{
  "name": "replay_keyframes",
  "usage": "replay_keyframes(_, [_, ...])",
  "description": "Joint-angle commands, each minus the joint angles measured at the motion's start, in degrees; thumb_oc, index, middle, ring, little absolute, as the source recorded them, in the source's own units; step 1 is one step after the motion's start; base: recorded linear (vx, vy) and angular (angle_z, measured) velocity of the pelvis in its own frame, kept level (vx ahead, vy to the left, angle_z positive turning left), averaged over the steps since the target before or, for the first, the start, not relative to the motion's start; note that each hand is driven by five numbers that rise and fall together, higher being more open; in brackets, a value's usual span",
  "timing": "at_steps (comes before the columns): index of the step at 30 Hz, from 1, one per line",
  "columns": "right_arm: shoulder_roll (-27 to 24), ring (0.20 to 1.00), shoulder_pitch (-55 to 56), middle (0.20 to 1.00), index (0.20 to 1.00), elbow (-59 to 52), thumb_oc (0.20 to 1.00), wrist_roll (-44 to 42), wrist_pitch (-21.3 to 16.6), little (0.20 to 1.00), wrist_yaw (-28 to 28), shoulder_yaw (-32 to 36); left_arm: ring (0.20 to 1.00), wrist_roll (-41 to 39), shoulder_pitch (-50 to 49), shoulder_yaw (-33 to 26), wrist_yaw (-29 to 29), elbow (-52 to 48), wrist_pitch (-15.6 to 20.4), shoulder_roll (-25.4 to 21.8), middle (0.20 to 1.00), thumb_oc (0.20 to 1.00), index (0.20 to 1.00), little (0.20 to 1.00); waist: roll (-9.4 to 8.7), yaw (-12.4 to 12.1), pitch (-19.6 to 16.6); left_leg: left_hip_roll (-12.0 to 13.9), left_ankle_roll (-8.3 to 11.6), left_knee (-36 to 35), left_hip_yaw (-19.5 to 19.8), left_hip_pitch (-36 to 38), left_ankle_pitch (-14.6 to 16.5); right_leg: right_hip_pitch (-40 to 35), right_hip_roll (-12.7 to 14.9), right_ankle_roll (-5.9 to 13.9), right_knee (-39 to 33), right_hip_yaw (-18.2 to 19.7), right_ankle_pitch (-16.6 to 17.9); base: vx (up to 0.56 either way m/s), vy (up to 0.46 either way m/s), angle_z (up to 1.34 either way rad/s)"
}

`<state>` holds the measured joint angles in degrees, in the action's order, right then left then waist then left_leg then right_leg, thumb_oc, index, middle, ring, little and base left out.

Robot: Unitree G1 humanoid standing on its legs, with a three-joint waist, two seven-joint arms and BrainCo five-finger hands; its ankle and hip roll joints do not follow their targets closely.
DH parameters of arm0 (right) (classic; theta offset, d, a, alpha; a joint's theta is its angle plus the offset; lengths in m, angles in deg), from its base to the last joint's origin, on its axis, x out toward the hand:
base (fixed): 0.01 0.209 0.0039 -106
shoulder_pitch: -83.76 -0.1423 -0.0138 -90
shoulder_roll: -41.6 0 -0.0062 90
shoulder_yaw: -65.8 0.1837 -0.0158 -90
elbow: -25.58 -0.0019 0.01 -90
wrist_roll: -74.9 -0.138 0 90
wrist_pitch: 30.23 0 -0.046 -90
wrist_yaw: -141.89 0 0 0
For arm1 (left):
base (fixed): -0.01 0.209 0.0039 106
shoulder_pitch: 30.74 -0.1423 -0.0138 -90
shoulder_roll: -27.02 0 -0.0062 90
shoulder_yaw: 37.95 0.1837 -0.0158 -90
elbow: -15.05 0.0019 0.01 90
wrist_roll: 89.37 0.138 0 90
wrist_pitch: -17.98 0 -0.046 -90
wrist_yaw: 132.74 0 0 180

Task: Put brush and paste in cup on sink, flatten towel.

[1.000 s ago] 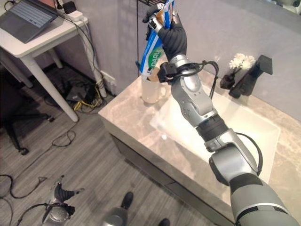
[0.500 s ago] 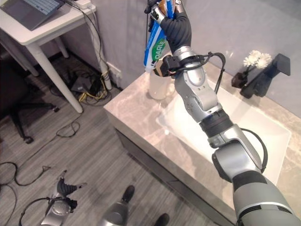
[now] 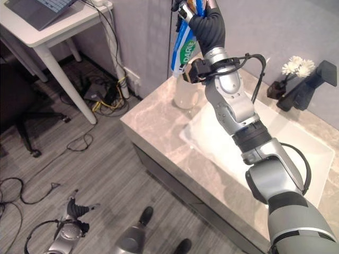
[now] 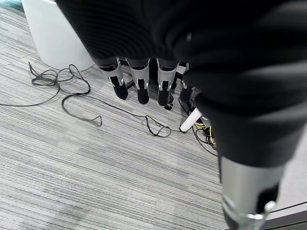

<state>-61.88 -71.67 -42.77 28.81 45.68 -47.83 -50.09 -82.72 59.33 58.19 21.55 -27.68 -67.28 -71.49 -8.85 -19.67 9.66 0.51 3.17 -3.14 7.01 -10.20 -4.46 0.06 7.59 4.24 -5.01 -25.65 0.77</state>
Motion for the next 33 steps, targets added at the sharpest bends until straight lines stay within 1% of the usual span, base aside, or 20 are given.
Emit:
replay_keyframes(1, [-4.11,0.200,-6.87,0.200,0.200,-1.77,0.200,0.71,-6.30,0.200,0.34,1.23,1.000,-0.46,1.42,3.87,-0.30,2.22,0.61,-1.60,1.000,1.000,1.000,1.000,0.07,-0.95,-2.40,-0.48,-1.61,-1.86,-0.67,2.94,1.93,-5.22,5.43,3.23,1.76,-0.56,2.54,0.00,0.000,0.00])
replay_keyframes(3, [-4.44,0.200,-7.08,0.200,0.200,-2.14,0.200,1.45,-6.43,0.200,0.54,1.06,1.000,-0.42,1.40,3.82,-0.21,2.17,0.70,-1.54,1.000,1.000,1.000,1.000,-0.10,-0.67,-2.55,-0.38,-1.64,-1.86,-0.78,3.24,2.09,-5.57,5.39,3.27,1.70,-0.57,2.58,0.00,0.000,0.00])
replay_keyframes(11, [-5.41,0.200,-7.33,0.200,0.200,-2.25,0.200,3.93,-6.35,0.200,0.18,0.73,1.000,-0.14,1.39,3.75,-0.03,2.05,0.87,-1.54,1.000,1.000,1.000,1.000,-0.35,-0.77,-2.51,-0.49,-1.52,-1.86,-0.72,3.16,2.11,-5.86,5.23,3.43,0.95,-0.66,2.81,0.00,0.000,0.00])
replay_keyframes(17, [-7.16,0.200,-6.96,0.200,0.200,-1.15,0.200,7.31,-5.86,0.200,-0.46,0.21,1.000,0.37,1.10,3.88,0.41,1.94,0.79,-1.46,1.000,1.000,1.000,1.000,0.14,-0.97,-1.95,-0.71,-1.54,-1.86,-0.61,2.42,1.87,-5.47,5.31,3.64,0.32,-0.64,3.10,0.00,0.000,0.00])
replay_keyframes(23, [-7.21,0.200,-6.64,0.200,0.200,-1.07,0.200,7.41,-5.79,0.200,-0.27,0.21,1.000,0.33,1.18,3.91,0.41,2.14,0.83,-1.36,1.000,1.000,1.000,1.000,0.25,-0.96,-1.73,-0.73,-1.51,-1.86,-0.64,2.25,1.74,-5.34,5.30,3.70,0.26,-0.56,3.19,0.00,0.000,0.00])
replay_keyframes(24, [-7.53,0.200,-6.50,0.200,0.200,-0.69,0.200,9.12,-5.53,0.200,-0.51,-0.35,1.000,0.19,1.38,3.91,0.35,2.18,0.94,-1.24,1.000,1.000,1.000,1.000,0.32,-0.90,-1.49,-0.86,-1.58,-1.86,-0.67,1.92,1.74,-5.00,5.33,3.82,0.10,-0.46,3.50,0.00,0.000,0.00])
replay_keyframes(27, [-7.53,0.200,-6.08,0.200,0.200,-0.57,0.200,9.85,-5.26,0.200,-0.09,-0.74,1.000,0.19,1.39,3.89,0.35,2.24,1.05,-1.08,1.000,1.000,1.000,1.000,0.31,-0.78,-1.39,-0.80,-1.63,-1.86,-0.82,1.85,1.77,-4.81,5.24,3.79,0.01,-0.11,3.39,0.00,0.000,0.00])
replay_keyframes(33, [-6.31,0.200,-4.99,0.200,0.200,-0.45,0.200,9.39,-5.04,0.200,0.68,-1.03,1.000,0.26,1.13,3.99,0.28,2.05,1.17,-0.89,1.000,1.000,1.000,1.000,0.21,-0.59,-1.30,-0.68,-1.61,-1.86,-0.97,1.96,1.87,-4.94,5.15,3.69,0.01,-0.11,3.32,0.00,0.000,0.00])
